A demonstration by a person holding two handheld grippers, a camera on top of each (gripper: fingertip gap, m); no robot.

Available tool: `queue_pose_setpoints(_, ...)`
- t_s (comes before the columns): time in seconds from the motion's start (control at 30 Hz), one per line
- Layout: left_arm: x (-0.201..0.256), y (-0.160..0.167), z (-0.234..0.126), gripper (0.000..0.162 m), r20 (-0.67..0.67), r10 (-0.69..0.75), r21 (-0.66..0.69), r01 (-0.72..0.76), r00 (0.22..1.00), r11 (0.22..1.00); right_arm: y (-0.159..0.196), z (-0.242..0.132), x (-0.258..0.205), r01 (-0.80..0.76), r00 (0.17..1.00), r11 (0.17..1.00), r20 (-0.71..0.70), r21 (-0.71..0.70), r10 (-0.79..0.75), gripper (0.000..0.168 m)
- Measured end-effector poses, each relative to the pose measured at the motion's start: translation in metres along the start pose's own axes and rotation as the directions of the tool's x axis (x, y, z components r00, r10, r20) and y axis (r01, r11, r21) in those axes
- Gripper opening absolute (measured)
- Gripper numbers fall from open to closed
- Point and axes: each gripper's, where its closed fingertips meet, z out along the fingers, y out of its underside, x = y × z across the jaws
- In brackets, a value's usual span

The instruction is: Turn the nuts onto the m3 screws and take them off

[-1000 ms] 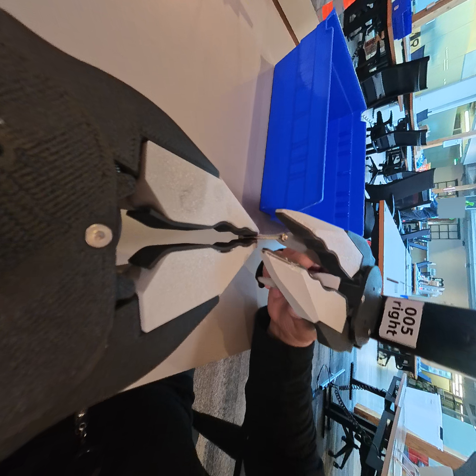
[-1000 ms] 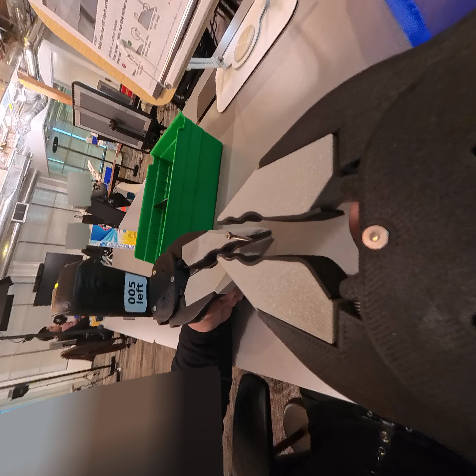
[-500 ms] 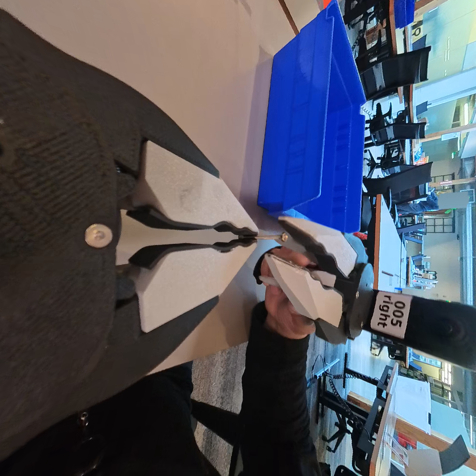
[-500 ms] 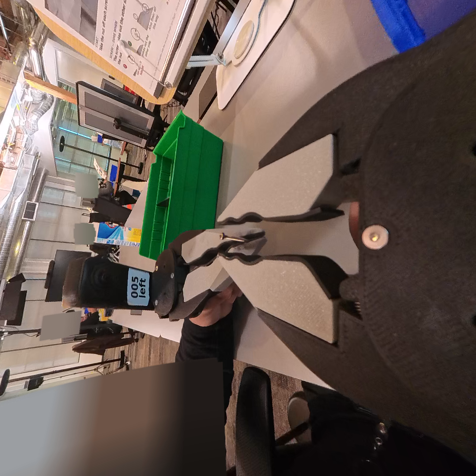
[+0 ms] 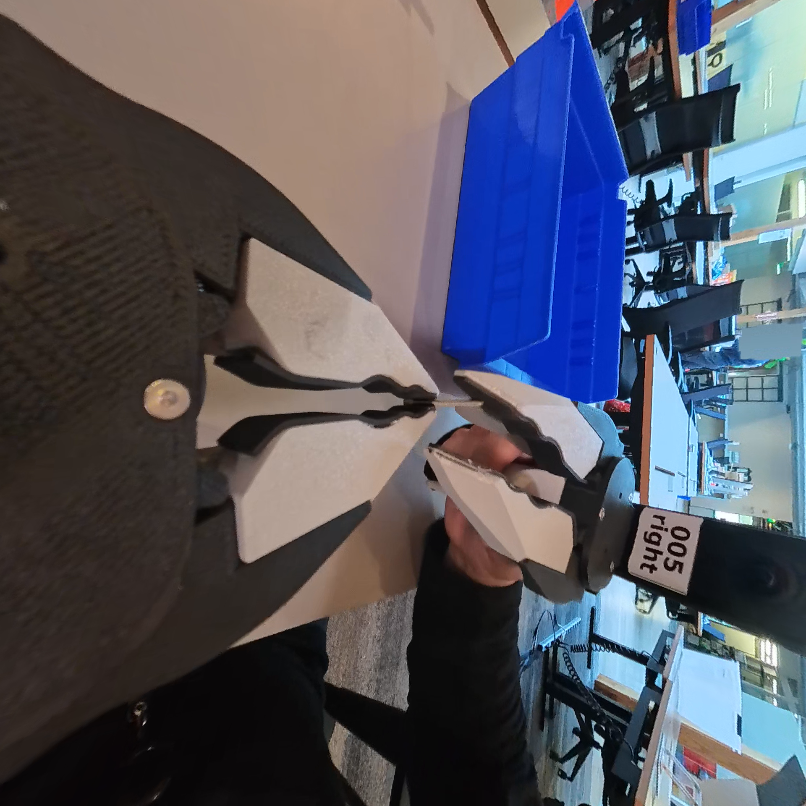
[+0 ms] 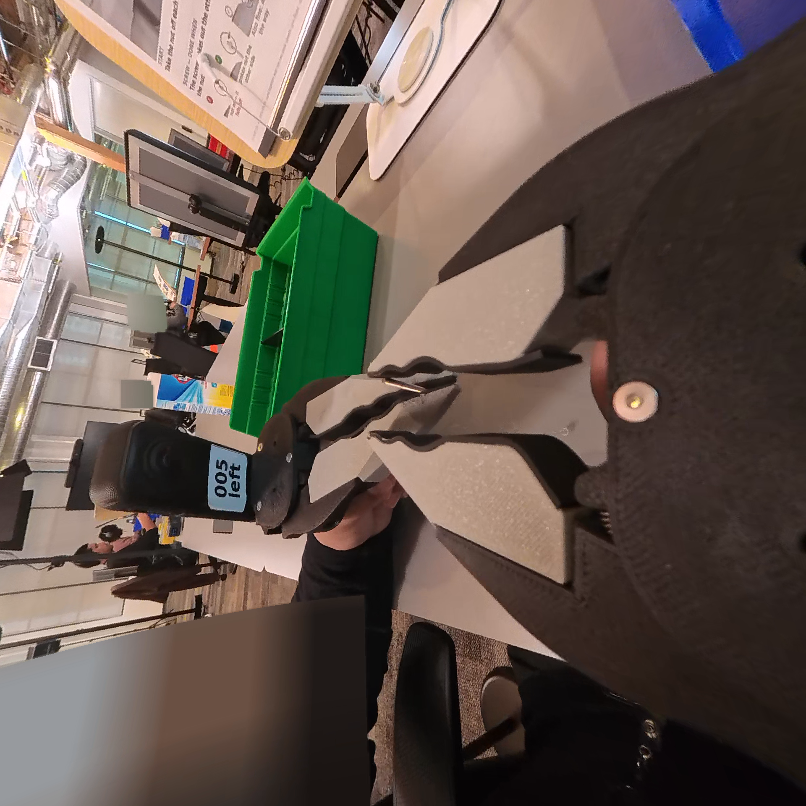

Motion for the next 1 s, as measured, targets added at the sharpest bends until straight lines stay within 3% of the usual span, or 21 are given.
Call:
queue_pose_setpoints(0.27, -0.017, 0.006, -0.002, 0.0, 0.044, -0.079, -0.009, 0.079, 0.996, 0.997, -0.006, -0.005, 0.017, -0.027, 0.997, 0.999, -0.075, 0.034, 0.029, 0.02)
queue_pose_setpoints(0.5, -0.044, 0.011, -0.01, 0.0, 0.168, -0.136, -0.007, 0.139, 0.976, 0.99, 0.007, -0.025, 0.053, -0.078, 0.951, 0.997, -0.303, -0.023, 0.068, 0.018)
queue_pose_setpoints(0.73, -0.073, 0.008, -0.027, 0.0, 0.287, -0.198, 0.054, 0.19, 0.937, 0.98, -0.015, -0.051, 0.077, -0.081, 0.904, 0.995, -0.425, -0.065, 0.046, 0.019)
queue_pose_setpoints(0.83, -0.08, 0.008, -0.031, 0.0, 0.328, -0.192, 0.056, 0.183, 0.925, 0.981, -0.012, -0.046, 0.085, -0.133, 0.885, 0.986, -0.459, -0.103, 0.071, 0.019)
queue_pose_setpoints(1.0, -0.092, 0.005, -0.043, 0.0, 0.392, -0.187, 0.079, 0.17, 0.901, 0.982, 0.023, -0.013, 0.088, -0.221, 0.87, 0.944, -0.487, -0.244, 0.078, 0.03)
